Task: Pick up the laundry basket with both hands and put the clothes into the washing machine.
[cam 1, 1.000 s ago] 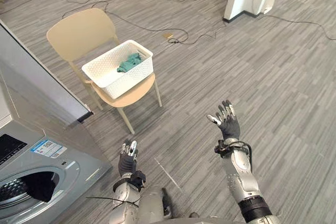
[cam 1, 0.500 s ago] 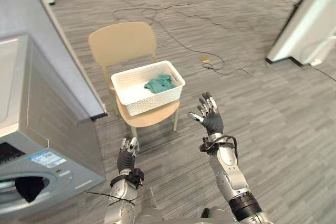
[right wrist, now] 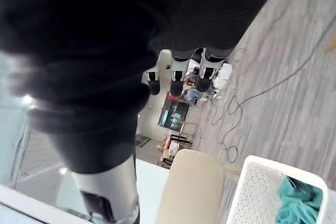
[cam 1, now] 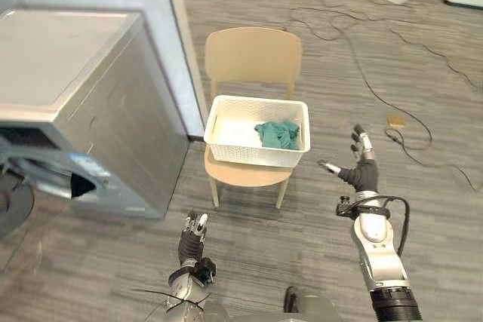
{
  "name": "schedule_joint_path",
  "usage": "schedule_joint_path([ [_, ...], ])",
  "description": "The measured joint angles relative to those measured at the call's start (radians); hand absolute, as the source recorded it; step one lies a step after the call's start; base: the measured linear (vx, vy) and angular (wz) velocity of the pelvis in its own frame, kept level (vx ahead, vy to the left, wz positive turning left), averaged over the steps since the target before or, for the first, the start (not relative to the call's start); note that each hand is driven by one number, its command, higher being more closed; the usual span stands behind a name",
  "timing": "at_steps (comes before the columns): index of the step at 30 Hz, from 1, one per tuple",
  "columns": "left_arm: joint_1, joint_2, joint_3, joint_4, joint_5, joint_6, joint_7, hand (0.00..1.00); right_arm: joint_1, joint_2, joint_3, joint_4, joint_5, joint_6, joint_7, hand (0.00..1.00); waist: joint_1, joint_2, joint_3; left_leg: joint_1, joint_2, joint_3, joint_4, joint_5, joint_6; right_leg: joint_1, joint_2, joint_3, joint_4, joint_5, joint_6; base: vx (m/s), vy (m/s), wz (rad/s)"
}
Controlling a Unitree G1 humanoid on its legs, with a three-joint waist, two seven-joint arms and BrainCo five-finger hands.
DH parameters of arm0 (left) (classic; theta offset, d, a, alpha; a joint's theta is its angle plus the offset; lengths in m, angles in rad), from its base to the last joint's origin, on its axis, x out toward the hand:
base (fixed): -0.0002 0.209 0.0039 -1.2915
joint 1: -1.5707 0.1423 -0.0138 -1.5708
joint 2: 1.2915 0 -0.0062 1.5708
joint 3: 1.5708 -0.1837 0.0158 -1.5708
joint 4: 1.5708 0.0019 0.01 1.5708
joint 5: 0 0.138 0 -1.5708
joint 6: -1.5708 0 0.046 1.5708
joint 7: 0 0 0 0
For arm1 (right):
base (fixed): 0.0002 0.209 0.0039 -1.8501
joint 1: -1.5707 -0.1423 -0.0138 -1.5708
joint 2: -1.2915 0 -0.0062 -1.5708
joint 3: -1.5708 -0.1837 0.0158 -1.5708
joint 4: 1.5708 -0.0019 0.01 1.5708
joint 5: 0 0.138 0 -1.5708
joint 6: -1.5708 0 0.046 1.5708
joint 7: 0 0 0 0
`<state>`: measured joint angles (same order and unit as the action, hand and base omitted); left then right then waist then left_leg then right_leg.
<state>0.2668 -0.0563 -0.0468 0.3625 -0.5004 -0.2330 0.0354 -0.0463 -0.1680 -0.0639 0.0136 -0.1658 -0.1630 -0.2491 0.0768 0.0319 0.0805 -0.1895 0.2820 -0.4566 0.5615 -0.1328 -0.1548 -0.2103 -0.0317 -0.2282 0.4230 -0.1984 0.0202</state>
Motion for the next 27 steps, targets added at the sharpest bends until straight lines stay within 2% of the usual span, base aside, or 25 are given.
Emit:
schedule_joint_path([
  [1, 0.012, 0.002, -0.003, -0.001, 0.000, 0.007, -0.014, 0.00, -0.033, -0.008, -0.001, 0.001, -0.032, 0.010, -0.014, 0.00, 0.018, -0.004, 0.005, -0.027, -0.005, 0.041, 0.073, -0.014, 0.012, 0.034, 0.007, -0.012, -0.022, 0.004, -0.015, 0.03, -0.241, 0.31],
  [2, 0.020, 0.002, -0.009, -0.006, 0.000, 0.010, -0.017, 0.00, -0.051, -0.017, -0.003, 0.001, -0.044, 0.014, -0.018, 0.00, 0.018, -0.005, 0.008, -0.049, -0.007, 0.075, 0.100, -0.020, 0.022, 0.045, 0.011, -0.020, -0.032, 0.004, -0.019, -0.01, -0.143, 0.25],
  [4, 0.028, 0.007, -0.032, -0.015, 0.001, 0.015, -0.037, 0.00, -0.095, -0.048, -0.016, 0.023, -0.083, 0.015, -0.031, 0.00, 0.018, 0.001, 0.016, -0.098, 0.001, 0.213, 0.121, -0.032, 0.059, 0.064, 0.010, -0.051, -0.045, 0.002, -0.023, -0.05, -0.079, 0.42],
  [6, 0.032, 0.022, -0.042, -0.015, 0.001, 0.022, -0.046, 0.00, -0.137, -0.076, -0.020, 0.090, -0.088, 0.022, -0.034, 0.00, 0.012, -0.014, 0.023, -0.072, -0.002, 0.281, 0.001, -0.028, 0.056, 0.061, -0.015, -0.060, -0.074, 0.004, -0.019, -0.07, 0.021, 0.50],
  [8, 0.031, 0.039, -0.051, -0.021, 0.001, 0.027, -0.058, 0.00, -0.231, -0.128, -0.015, 0.201, -0.130, 0.051, -0.030, 0.00, 0.021, -0.007, 0.028, -0.048, -0.014, 0.352, -0.174, -0.007, 0.022, 0.017, -0.039, -0.067, -0.139, 0.068, 0.017, -0.10, 0.140, 0.25],
  [10, 0.031, 0.054, -0.066, -0.027, 0.000, 0.030, -0.058, 0.00, -0.328, -0.149, -0.007, 0.300, -0.171, 0.077, -0.031, 0.00, 0.034, -0.007, 0.064, -0.045, -0.021, 0.375, -0.245, -0.008, 0.013, -0.010, -0.043, -0.059, -0.165, 0.114, 0.027, -0.09, 0.133, -0.14],
  [11, 0.036, 0.074, -0.083, -0.050, 0.000, 0.032, -0.059, 0.00, -0.389, -0.157, 0.006, 0.357, -0.202, 0.095, -0.030, 0.00, 0.060, -0.010, 0.092, -0.048, -0.023, 0.391, -0.244, -0.019, -0.005, -0.026, -0.047, -0.038, -0.169, 0.134, 0.037, -0.11, 0.158, -0.32],
  [13, 0.037, 0.101, -0.110, -0.080, 0.000, 0.032, -0.068, 0.00, -0.473, -0.161, 0.018, 0.418, -0.228, 0.104, -0.024, 0.00, 0.069, -0.014, 0.124, -0.064, -0.043, 0.410, -0.227, -0.025, -0.012, -0.047, -0.069, -0.023, -0.158, 0.146, 0.048, -0.12, 0.170, -0.21],
  [15, 0.035, 0.118, -0.121, -0.154, 0.000, 0.030, -0.096, 0.00, -0.633, -0.206, 0.071, 0.535, -0.238, 0.106, -0.008, 0.00, 0.078, -0.016, 0.150, -0.125, -0.072, 0.439, -0.193, -0.037, 0.007, -0.118, -0.098, -0.001, -0.149, 0.177, 0.062, -0.22, 0.192, -0.25],
  [19, -0.006, 0.119, -0.122, -0.217, 0.000, 0.027, -0.100, 0.00, -0.833, -0.288, 0.114, 0.709, -0.248, 0.128, 0.001, 0.00, 0.102, -0.014, 0.201, -0.200, -0.070, 0.484, -0.140, -0.047, 0.023, -0.170, -0.101, 0.036, -0.216, 0.242, 0.066, -0.16, 0.099, -0.36],
  [20, -0.025, 0.119, -0.123, -0.217, 0.000, 0.027, -0.098, 0.00, -0.881, -0.311, 0.130, 0.752, -0.247, 0.145, 0.006, 0.00, 0.103, -0.015, 0.222, -0.219, -0.070, 0.494, -0.135, -0.050, 0.028, -0.171, -0.102, 0.033, -0.255, 0.268, 0.066, -0.13, 0.068, -0.26],
  [23, -0.028, 0.120, -0.125, -0.218, -0.001, 0.027, -0.097, 0.00, -0.927, -0.335, 0.194, 0.796, -0.245, 0.154, 0.011, 0.00, 0.103, -0.022, 0.229, -0.266, -0.061, 0.500, -0.114, -0.054, 0.033, -0.177, -0.105, -0.002, -0.324, 0.322, 0.062, -0.03, 0.066, -0.17],
  [27, -0.031, 0.120, -0.136, -0.242, -0.001, 0.028, -0.097, 0.00, -0.980, -0.343, 0.273, 0.846, -0.250, 0.172, 0.015, 0.00, 0.106, -0.026, 0.246, -0.298, -0.040, 0.485, -0.082, -0.063, 0.025, -0.181, -0.081, -0.017, -0.342, 0.345, 0.064, 0.04, 0.014, -0.02],
])
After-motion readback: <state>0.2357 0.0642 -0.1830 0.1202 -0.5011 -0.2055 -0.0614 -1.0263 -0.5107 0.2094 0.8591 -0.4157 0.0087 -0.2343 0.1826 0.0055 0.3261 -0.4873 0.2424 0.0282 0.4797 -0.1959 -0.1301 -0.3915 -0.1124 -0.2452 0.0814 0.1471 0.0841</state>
